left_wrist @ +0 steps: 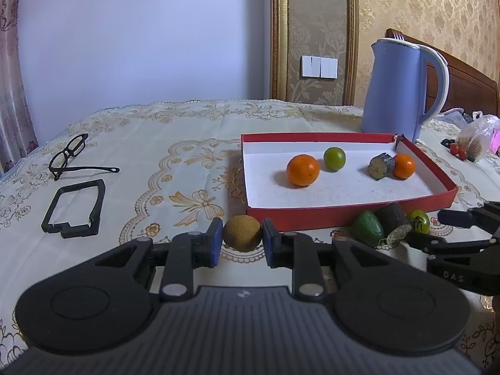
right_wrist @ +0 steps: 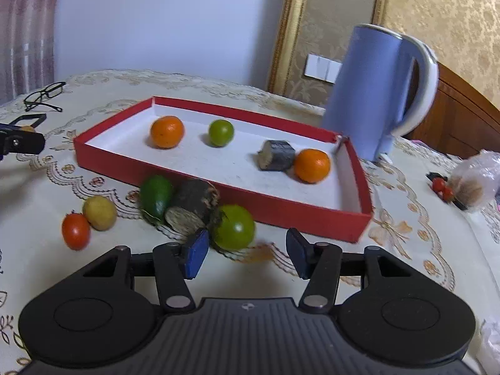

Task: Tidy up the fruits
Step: 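Grasp the large green round fruit with the right tool while the left tool holds the brown fruit, then carry the brown fruit into the tray and open the left tool while the right tool holds the green fruit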

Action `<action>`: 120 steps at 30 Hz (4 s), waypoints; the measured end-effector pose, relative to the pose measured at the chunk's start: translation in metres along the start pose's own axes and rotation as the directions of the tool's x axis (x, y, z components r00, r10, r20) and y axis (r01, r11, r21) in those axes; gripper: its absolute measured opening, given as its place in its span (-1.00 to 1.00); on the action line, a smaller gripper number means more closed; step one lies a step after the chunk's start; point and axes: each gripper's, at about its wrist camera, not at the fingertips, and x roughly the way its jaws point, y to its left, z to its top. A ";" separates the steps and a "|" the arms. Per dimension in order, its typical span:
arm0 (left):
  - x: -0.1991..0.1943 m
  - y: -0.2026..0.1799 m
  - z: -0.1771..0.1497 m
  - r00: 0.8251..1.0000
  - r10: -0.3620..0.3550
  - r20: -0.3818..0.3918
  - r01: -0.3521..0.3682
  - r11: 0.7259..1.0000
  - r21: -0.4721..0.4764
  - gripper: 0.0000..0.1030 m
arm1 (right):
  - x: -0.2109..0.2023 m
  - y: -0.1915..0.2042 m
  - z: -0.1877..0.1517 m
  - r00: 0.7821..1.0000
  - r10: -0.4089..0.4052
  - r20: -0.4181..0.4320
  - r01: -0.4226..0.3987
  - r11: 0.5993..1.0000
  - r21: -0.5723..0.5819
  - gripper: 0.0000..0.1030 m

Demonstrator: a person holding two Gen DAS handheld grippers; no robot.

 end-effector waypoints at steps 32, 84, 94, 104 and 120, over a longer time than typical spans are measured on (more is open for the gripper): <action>-0.003 -0.002 -0.001 1.000 -0.026 -0.002 0.026 1.000 -0.002 -0.53 | 0.018 -0.001 0.010 0.999 0.033 -0.033 -0.034 0.999 -0.033 -0.36; 0.052 -0.117 0.078 0.981 -0.187 0.059 0.167 0.954 0.250 -0.53 | -0.073 -0.052 -0.017 0.985 0.046 0.168 -0.076 0.982 0.175 -0.37; 0.090 -0.140 0.089 0.975 -0.218 0.039 0.200 0.943 0.267 -0.53 | -0.077 -0.054 -0.021 0.985 0.045 0.169 -0.076 0.980 0.184 -0.37; 0.136 -0.175 0.095 0.979 -0.202 -0.029 0.202 0.934 0.295 -0.52 | -0.081 -0.058 -0.023 0.985 0.035 0.166 -0.067 0.979 0.190 -0.37; 0.162 -0.187 0.091 0.988 -0.124 -0.087 0.144 0.949 0.282 -0.50 | -0.081 -0.060 -0.025 0.987 0.025 0.156 -0.057 0.978 0.200 -0.37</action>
